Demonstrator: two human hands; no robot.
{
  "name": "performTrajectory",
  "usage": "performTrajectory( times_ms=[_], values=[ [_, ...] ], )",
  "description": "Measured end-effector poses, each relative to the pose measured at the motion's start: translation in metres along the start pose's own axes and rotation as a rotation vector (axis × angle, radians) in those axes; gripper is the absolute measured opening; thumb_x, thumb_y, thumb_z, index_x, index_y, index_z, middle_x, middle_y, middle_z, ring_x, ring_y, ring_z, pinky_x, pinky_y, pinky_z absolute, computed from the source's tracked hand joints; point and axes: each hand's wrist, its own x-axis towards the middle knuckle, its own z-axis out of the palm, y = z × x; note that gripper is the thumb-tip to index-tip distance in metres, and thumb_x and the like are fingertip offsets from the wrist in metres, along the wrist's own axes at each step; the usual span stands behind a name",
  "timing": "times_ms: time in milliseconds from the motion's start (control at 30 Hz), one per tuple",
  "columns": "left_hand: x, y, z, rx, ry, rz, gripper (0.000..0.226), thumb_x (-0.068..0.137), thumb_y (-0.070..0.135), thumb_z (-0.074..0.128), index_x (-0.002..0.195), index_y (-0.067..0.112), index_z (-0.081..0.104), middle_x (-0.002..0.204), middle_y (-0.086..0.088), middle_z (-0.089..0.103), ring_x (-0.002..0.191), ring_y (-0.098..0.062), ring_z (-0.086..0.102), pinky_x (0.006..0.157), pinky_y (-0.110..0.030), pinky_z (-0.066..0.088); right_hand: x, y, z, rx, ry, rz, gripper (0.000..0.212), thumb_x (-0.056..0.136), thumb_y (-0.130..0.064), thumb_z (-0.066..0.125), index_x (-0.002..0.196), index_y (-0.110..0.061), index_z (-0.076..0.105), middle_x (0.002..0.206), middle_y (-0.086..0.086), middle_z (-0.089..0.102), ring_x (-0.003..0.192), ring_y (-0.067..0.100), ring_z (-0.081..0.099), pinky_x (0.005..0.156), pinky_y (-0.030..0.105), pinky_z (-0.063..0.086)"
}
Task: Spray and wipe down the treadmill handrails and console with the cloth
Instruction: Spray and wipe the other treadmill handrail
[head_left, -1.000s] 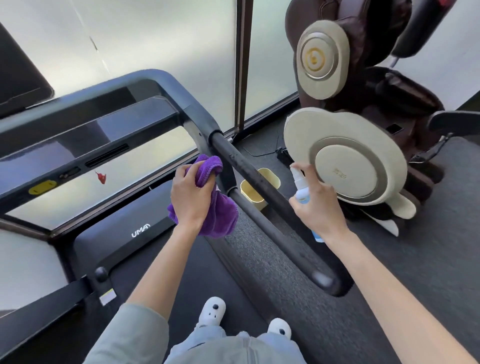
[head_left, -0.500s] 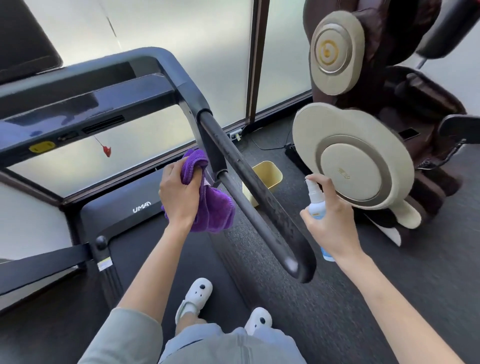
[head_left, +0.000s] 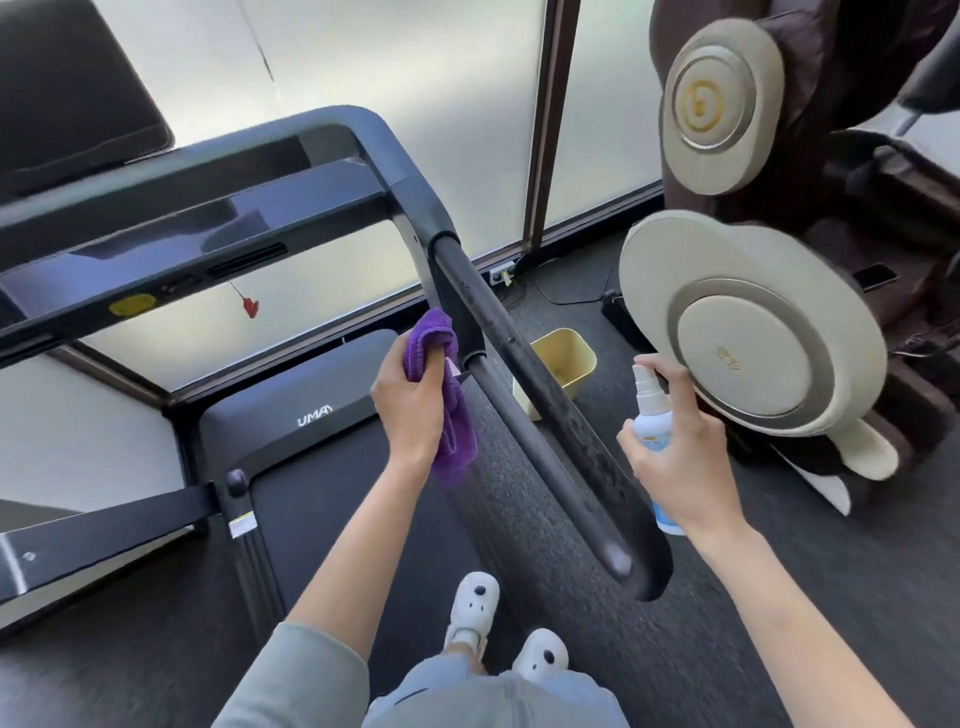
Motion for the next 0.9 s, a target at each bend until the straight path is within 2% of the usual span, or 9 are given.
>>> performTrajectory(
  times_ms=[133, 233, 333, 433, 567, 633, 700, 767, 900],
  values=[
    [0.014, 0.013, 0.003, -0.055, -0.084, 0.048, 0.016, 0.093, 0.026, 0.058, 0.090, 0.040, 0.066, 0.072, 0.020, 0.062, 0.067, -0.001, 0.052, 0.071, -0.023, 0.045, 0.013, -0.006, 0.001, 0.018, 0.036, 0.011, 0.066, 0.082, -0.001, 0.066, 0.126, -0.042, 0.039, 0.060, -0.014, 0.053, 0.055, 0.011, 0.056, 0.056, 0.030, 0.046],
    [0.025, 0.034, 0.007, -0.126, -0.153, 0.056, 0.020, 0.093, 0.027, 0.058, 0.085, 0.043, 0.066, 0.071, 0.022, 0.062, 0.068, -0.003, 0.054, 0.072, -0.024, 0.047, 0.024, -0.009, 0.000, 0.017, 0.036, 0.001, 0.066, 0.082, -0.001, 0.065, 0.127, -0.042, 0.039, 0.058, -0.007, 0.054, 0.053, 0.021, 0.058, 0.059, 0.037, 0.051],
    [0.038, 0.059, 0.008, -0.092, -0.146, 0.175, 0.017, 0.093, 0.023, 0.057, 0.089, 0.038, 0.063, 0.076, 0.021, 0.061, 0.072, -0.003, 0.054, 0.073, -0.020, 0.046, 0.033, -0.011, -0.003, 0.040, 0.040, 0.010, 0.066, 0.084, -0.002, 0.065, 0.127, -0.044, 0.038, 0.064, -0.001, 0.059, 0.052, 0.029, 0.060, 0.060, 0.045, 0.056],
    [0.052, 0.085, 0.008, -0.204, -0.129, 0.063, 0.013, 0.096, 0.023, 0.058, 0.084, 0.029, 0.061, 0.078, 0.009, 0.059, 0.073, -0.011, 0.053, 0.074, -0.031, 0.048, 0.035, -0.012, -0.006, 0.032, 0.058, 0.000, 0.066, 0.085, -0.003, 0.065, 0.128, -0.044, 0.037, 0.061, 0.003, 0.060, 0.050, 0.029, 0.060, 0.059, 0.046, 0.056],
    [0.053, 0.120, 0.019, -0.346, -0.346, -0.103, 0.011, 0.096, 0.028, 0.058, 0.092, 0.019, 0.063, 0.091, -0.006, 0.064, 0.081, -0.024, 0.062, 0.079, -0.045, 0.054, 0.034, -0.009, -0.009, 0.014, 0.077, 0.003, 0.065, 0.085, -0.001, 0.066, 0.128, -0.042, 0.039, 0.058, 0.000, 0.056, 0.050, 0.025, 0.057, 0.060, 0.045, 0.054],
    [0.055, 0.135, 0.024, -0.458, -0.431, -0.144, 0.014, 0.095, 0.031, 0.060, 0.093, 0.018, 0.065, 0.087, -0.007, 0.070, 0.078, -0.027, 0.067, 0.072, -0.044, 0.059, 0.033, -0.010, -0.010, 0.013, 0.090, 0.008, 0.063, 0.085, -0.001, 0.066, 0.128, -0.040, 0.039, 0.059, 0.000, 0.054, 0.051, 0.025, 0.054, 0.060, 0.045, 0.054],
    [0.065, 0.142, 0.027, -0.496, -0.476, -0.161, 0.017, 0.093, 0.033, 0.061, 0.095, 0.017, 0.065, 0.080, -0.004, 0.073, 0.073, -0.022, 0.071, 0.063, -0.034, 0.058, 0.033, -0.009, -0.011, 0.011, 0.091, 0.007, 0.063, 0.085, -0.001, 0.065, 0.128, -0.039, 0.040, 0.063, 0.005, 0.058, 0.053, 0.030, 0.057, 0.062, 0.046, 0.054],
    [0.077, 0.138, 0.032, -0.399, -0.474, -0.121, 0.017, 0.093, 0.034, 0.062, 0.096, 0.018, 0.066, 0.079, 0.000, 0.073, 0.072, -0.016, 0.071, 0.065, -0.030, 0.056, 0.033, -0.010, -0.011, 0.011, 0.089, 0.006, 0.063, 0.085, -0.001, 0.065, 0.129, -0.038, 0.040, 0.069, 0.009, 0.062, 0.054, 0.033, 0.060, 0.063, 0.048, 0.054],
    [0.090, 0.094, 0.042, 0.168, -0.406, 0.176, 0.014, 0.093, 0.027, 0.060, 0.105, 0.023, 0.066, 0.087, 0.009, 0.067, 0.082, -0.010, 0.063, 0.081, -0.030, 0.051, 0.030, -0.012, -0.009, -0.005, 0.117, -0.011, 0.064, 0.083, 0.001, 0.066, 0.129, -0.036, 0.041, 0.078, 0.008, 0.062, 0.054, 0.030, 0.057, 0.061, 0.044, 0.053]
  ],
)
